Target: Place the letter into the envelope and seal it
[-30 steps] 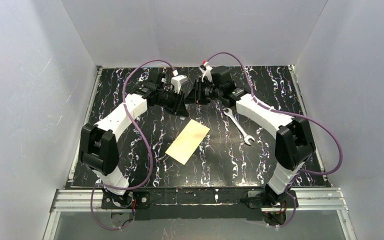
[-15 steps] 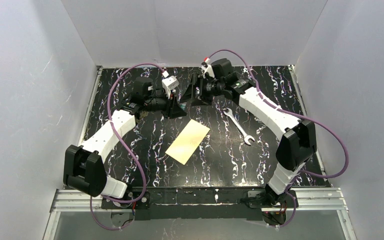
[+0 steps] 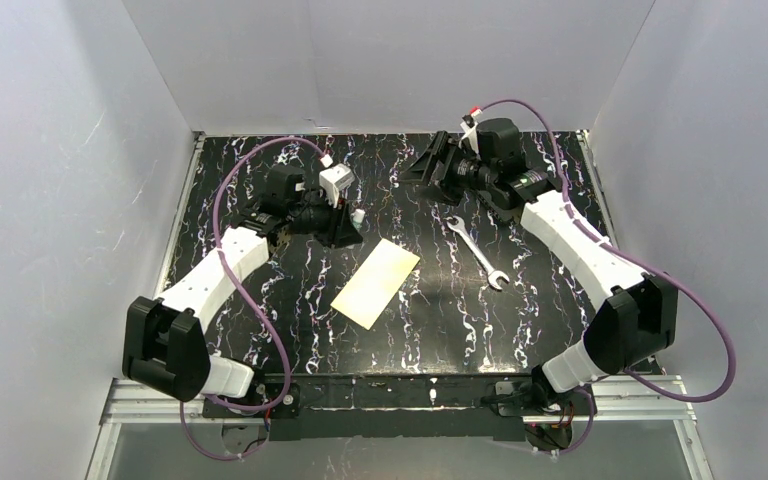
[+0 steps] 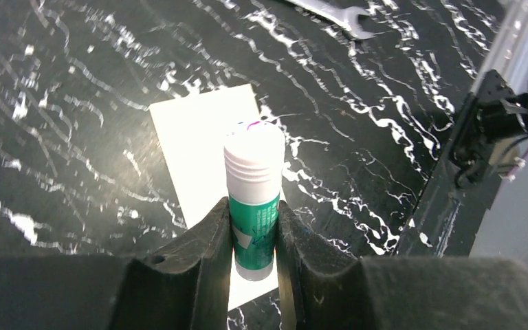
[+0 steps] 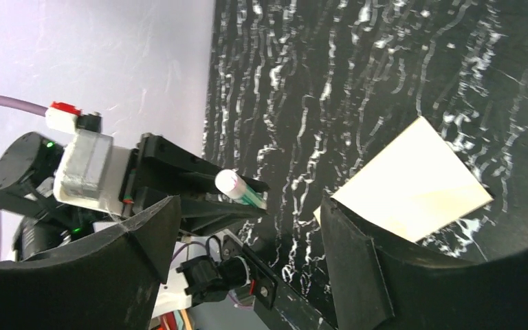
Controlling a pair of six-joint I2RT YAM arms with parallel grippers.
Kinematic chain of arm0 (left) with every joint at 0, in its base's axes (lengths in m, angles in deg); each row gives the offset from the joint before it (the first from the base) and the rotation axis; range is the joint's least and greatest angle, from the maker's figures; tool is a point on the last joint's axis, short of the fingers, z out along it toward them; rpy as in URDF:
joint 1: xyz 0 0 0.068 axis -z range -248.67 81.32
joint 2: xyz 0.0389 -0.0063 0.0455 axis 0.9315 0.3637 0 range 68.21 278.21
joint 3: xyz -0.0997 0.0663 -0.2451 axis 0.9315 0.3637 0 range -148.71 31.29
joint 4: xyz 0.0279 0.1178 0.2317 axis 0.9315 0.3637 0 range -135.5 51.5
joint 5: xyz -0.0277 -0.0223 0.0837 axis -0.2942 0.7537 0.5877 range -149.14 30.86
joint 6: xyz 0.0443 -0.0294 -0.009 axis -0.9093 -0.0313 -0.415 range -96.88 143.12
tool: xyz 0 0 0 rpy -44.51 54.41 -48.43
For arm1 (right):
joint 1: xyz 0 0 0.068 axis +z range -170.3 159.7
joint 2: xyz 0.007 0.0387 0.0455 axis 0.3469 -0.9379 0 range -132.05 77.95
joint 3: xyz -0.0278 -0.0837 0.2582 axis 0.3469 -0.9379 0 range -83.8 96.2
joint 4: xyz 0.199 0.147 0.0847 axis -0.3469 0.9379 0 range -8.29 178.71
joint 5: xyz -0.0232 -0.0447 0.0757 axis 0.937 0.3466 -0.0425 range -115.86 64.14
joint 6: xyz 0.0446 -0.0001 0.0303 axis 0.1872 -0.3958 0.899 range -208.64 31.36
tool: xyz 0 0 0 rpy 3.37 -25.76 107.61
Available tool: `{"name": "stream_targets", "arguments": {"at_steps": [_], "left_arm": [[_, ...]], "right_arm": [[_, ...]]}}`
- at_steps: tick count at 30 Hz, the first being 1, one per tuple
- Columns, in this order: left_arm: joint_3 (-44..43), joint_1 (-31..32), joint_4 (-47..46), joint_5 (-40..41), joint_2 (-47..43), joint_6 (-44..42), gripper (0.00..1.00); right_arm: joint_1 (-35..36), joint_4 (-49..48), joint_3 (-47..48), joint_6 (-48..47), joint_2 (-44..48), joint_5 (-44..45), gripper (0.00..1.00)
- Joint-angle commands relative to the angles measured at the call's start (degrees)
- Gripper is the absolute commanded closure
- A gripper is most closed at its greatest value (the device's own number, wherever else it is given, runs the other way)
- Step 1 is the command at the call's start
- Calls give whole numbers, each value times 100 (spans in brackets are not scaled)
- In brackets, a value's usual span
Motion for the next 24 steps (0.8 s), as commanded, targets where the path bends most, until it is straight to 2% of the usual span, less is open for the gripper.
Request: {"name": "stream_targets", "arguments": {"at_steps": [1,5,8,10,13,17,24], "left_arm": [[-231,-23,797,831,151,274,98],[-445,64,885,192,497,744,99],[-591,404,883,124,852,1077,99],[-720,680,855,98,1176,1444,99],[-852,1114,589,156,1599,2125,98],[-1192,1638,392,518,2119,2698,98],[-2179,2226,455,1438,3440,3512,95]], "right_arm": [[-26,681,-186,-350,26,628,20],[-34,1405,-263,-665,26,1402,22],[-63,1901,-275,-773,-3,2097,25],[-86,2260,-266,-784,-25,2773,32],[-147,2546,-405,-670,122,3703,34],[-274,2683,-706,-532,388,4084,34],[-300,3063,-1251,-280,801,4205,35]]}}
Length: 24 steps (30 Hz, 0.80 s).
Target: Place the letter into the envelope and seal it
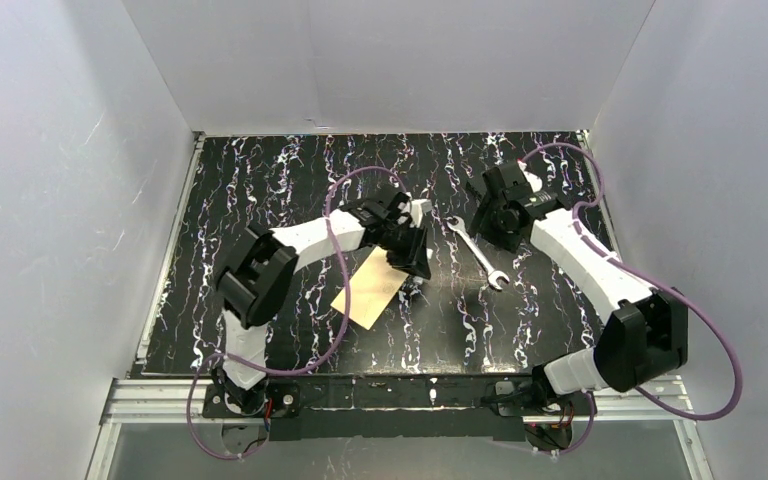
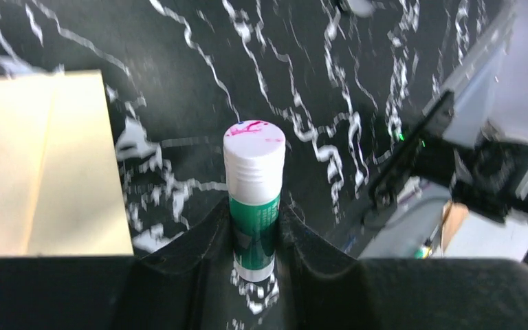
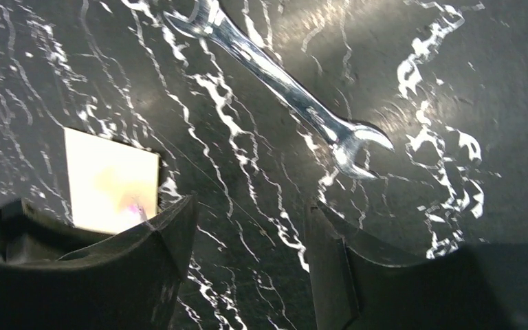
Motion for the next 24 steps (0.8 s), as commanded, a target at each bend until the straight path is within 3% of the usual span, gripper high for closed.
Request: {"name": "stream_targets", "arguments": {"at_steps": [1,4,12,24], "left_arm": [[-796,277,192,739,717,609,95],[-1238,387,424,1137,1140,681,94],[-2159,565,937,1635,1812,457,76],[-2203,604,1124,1736,1754,530,53]], "right_arm": [[2,366,-319,283,505,365,35],[4,396,-475,416,746,351,36],[10,589,-576,529,997,358,37],[10,827,-510,571,1168,203,36]]}}
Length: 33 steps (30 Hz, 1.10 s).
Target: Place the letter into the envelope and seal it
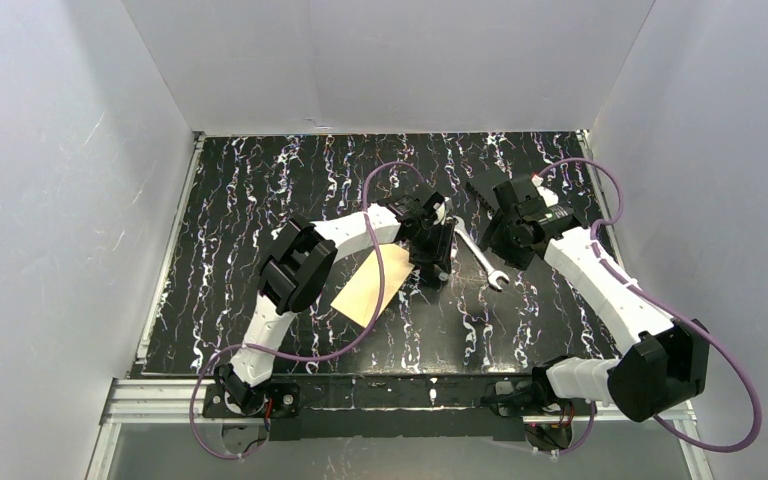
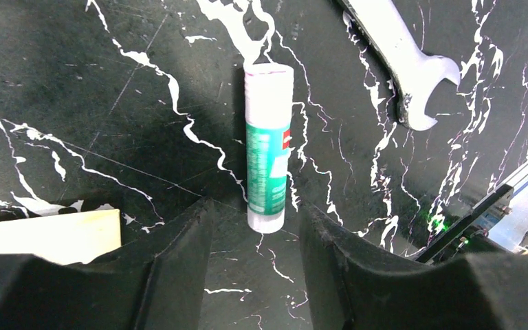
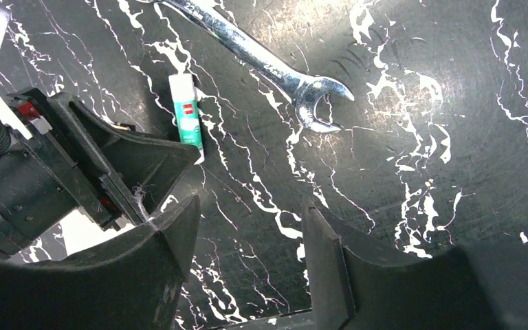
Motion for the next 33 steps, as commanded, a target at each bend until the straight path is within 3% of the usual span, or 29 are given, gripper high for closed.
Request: {"name": "stream_targets", "arguments": {"at_steps": [1,7,12,15,16,17,18,25,26,27,33], "left_arm": [[-10,26,287,83,-139,-74,52],[193,25,-200,-421,-650,-131,47],[422,25,-238,-550,-1592,-267,41],[470,32,397,108,-2420,-437,32],[550,31,549,480,-2861,-521,23],[653,21,711,761,-3227,-583,5],[767,18,859,1035,-3558,-648,2],[1037,10,2519,2267,-5814,-639,2],[987,9,2778,2403,-6113,-598,2],[943,10,2983,2508,-6426,-623,2],[316,7,4099,3830,-7695,-615,2]], "right_arm": [[7,146,8,116,279,-37,36],[7,124,-5,-53,482,-403,34],[6,172,177,-434,618,-554,29],[2,297,425,-597,754,-519,29],[7,325,530,-671,834,-516,29],[7,327,624,-758,921,-500,29],[6,343,741,-811,1029,-452,29],[5,396,1892,-1301,1935,-81,15],[7,484,2182,-1400,1983,-9,5],[7,560,2520,-1545,2008,-3,2],[6,1338,4583,-2638,1640,387,1]]}}
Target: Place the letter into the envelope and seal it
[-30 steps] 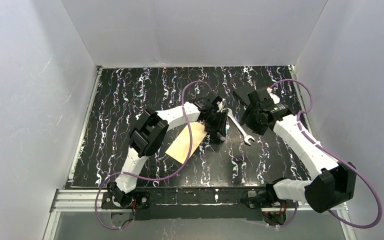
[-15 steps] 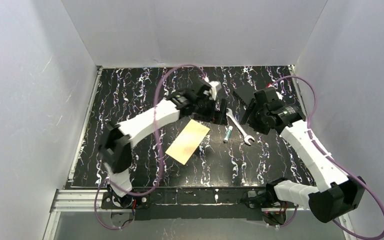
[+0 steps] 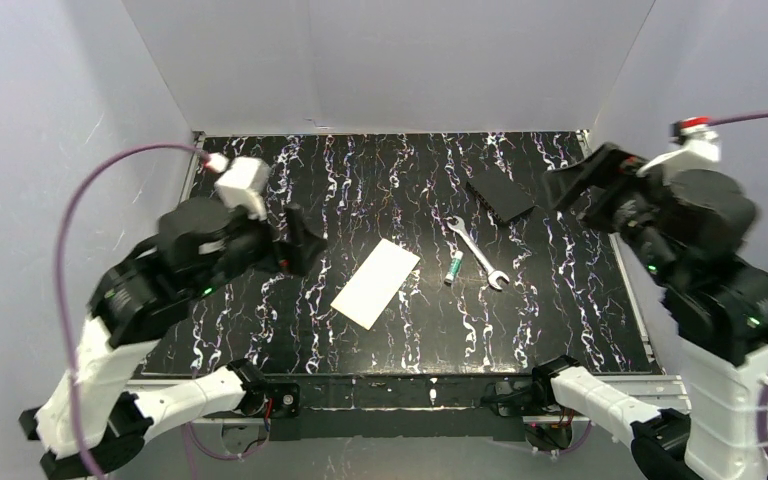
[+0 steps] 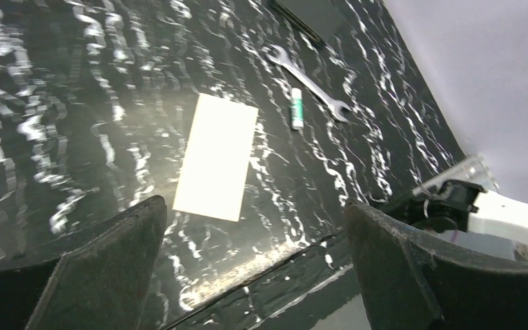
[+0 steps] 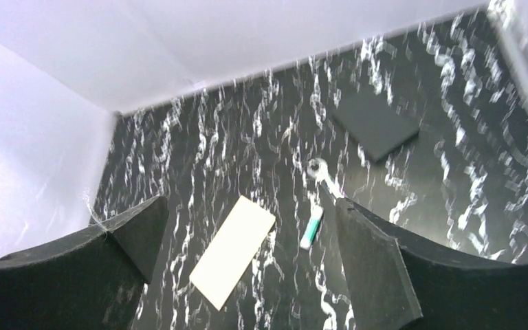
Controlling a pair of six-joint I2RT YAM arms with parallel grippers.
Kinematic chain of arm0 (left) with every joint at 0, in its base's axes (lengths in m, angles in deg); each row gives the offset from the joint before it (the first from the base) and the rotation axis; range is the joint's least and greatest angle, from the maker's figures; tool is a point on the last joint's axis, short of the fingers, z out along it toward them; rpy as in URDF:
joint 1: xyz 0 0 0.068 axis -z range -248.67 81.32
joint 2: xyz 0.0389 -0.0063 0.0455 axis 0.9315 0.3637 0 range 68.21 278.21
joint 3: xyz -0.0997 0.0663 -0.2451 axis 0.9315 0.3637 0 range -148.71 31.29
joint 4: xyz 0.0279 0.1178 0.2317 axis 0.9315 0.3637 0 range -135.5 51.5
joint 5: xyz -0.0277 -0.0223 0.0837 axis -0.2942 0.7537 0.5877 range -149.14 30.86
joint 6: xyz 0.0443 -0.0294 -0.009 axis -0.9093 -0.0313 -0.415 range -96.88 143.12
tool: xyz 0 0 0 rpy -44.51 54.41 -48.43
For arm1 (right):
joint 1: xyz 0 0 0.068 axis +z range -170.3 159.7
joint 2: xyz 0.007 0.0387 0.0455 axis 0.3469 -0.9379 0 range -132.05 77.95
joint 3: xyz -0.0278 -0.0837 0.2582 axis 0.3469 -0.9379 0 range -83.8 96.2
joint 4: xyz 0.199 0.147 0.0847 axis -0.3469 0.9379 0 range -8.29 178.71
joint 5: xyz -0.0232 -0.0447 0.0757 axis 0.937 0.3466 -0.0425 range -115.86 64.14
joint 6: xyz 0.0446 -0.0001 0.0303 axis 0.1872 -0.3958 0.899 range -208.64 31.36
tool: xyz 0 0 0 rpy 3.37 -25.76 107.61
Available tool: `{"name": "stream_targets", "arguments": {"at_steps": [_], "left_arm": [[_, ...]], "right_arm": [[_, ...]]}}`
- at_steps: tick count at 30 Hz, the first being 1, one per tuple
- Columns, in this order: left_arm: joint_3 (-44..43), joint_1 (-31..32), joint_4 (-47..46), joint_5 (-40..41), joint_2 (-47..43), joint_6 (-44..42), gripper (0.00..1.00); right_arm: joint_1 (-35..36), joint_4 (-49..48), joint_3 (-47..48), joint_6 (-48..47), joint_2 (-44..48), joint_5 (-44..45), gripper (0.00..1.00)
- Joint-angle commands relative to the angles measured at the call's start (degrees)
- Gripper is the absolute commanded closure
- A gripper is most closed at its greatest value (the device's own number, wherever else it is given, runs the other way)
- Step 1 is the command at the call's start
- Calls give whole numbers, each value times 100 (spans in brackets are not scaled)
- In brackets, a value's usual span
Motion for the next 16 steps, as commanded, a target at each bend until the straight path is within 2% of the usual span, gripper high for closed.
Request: {"name": "stream_targets", "arguments": {"at_steps": [1,8,16], "left_arm": [[-542,8,1368,1426,-569,12,2],[-1407,6,2444,2143,-874,168,2],[-1602,6,2624,2389,-1087,57,2]], "right_arm": [[7,680,1367,-926,-303,535,1],[3,291,1979,-1341,-135,1123,1],[7,-65,1926,-1582,-72,1385,1]]}}
